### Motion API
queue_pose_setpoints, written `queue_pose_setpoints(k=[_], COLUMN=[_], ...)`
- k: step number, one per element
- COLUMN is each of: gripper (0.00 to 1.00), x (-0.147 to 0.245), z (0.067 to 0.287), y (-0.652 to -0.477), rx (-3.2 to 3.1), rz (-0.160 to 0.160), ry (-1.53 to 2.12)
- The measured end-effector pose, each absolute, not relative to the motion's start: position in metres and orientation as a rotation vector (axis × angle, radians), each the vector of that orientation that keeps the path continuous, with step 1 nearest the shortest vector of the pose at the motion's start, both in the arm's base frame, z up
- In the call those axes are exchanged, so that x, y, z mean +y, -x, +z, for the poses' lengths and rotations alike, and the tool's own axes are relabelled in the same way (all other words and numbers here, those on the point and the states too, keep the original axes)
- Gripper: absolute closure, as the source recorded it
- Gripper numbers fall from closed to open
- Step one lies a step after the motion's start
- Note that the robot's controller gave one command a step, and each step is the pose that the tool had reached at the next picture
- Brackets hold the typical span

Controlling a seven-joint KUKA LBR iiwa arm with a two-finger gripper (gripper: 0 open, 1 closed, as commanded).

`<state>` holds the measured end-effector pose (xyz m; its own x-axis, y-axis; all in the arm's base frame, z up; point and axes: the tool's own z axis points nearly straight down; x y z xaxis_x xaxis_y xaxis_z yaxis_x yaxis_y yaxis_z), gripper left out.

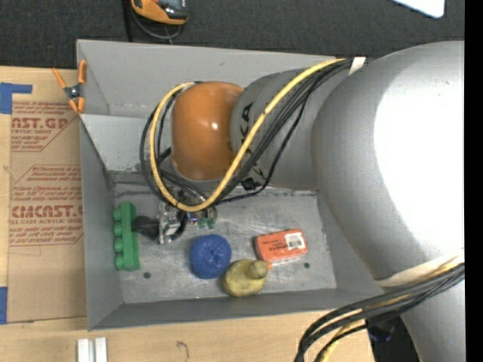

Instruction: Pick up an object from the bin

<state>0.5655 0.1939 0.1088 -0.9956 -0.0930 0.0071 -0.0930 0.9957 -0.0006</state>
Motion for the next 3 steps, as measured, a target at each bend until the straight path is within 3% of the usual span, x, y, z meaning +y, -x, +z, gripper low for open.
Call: queue_pose_setpoints(k=[2,3], gripper=[1.00,1.00], x=[0.196,0.195], z=[0.133,0.142], y=[-0.575,-0.562], rx=[-3.152,-3.122], rz=[-0.006,0.005], ry=[-0.192,-0.210])
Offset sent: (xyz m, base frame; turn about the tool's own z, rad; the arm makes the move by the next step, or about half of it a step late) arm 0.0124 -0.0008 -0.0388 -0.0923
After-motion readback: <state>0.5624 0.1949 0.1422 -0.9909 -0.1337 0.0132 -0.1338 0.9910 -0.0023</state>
